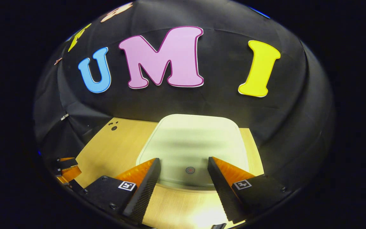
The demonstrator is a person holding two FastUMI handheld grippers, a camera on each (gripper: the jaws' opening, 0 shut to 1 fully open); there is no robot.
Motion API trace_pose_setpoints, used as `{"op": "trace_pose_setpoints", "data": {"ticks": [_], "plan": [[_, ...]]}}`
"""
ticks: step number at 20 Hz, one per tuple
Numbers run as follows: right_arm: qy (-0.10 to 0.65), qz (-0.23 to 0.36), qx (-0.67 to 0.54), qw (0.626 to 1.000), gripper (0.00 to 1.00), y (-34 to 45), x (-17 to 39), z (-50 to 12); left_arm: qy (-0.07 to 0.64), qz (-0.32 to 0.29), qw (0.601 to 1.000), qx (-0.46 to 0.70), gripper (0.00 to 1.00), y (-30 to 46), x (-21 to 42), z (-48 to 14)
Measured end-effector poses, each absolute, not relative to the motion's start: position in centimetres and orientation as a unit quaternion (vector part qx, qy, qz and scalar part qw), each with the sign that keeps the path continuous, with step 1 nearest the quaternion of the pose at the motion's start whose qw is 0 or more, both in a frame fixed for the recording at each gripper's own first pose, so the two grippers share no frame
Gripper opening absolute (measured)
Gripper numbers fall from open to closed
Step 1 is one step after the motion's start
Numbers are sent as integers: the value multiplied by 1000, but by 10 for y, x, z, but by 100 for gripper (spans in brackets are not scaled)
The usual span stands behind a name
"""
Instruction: Press the lid of the desktop garbage bin to open it, pick up the crumpled paper on the desktop and throw it into the bin, then pick up the pop can on the desktop and drop it into the bin, and finally close the garbage bin lid.
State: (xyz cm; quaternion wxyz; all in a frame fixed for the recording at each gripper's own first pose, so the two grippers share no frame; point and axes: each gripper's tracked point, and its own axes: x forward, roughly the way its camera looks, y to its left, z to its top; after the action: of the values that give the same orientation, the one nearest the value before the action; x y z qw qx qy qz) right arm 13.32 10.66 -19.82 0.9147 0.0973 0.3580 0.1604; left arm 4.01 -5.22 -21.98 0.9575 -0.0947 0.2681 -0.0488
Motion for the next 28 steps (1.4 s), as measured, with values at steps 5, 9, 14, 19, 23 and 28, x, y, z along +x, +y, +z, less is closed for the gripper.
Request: {"op": "trace_pose_setpoints", "data": {"ticks": [5, 9, 14, 19, 23, 28], "plan": [[355, 171, 103, 913, 95, 110, 131, -199, 271, -51, 956, -97, 83, -56, 41, -223], [337, 184, 93, 919, 96, 112, 127, -203, 273, -52, 955, -100, 83, -59, 41, -225], [330, 209, 87, 917, 96, 119, 125, -194, 269, -59, 956, -99, 83, -67, 44, -221], [333, 228, 52, 913, 99, 125, 111, -190, 261, -63, 959, -94, 83, -70, 45, -213], [309, 242, 51, 918, 98, 139, 98, -174, 259, -64, 959, -93, 83, -71, 45, -212], [296, 250, 77, 919, 96, 148, 80, -156, 258, -66, 959, -92, 83, -71, 46, -209]]}}
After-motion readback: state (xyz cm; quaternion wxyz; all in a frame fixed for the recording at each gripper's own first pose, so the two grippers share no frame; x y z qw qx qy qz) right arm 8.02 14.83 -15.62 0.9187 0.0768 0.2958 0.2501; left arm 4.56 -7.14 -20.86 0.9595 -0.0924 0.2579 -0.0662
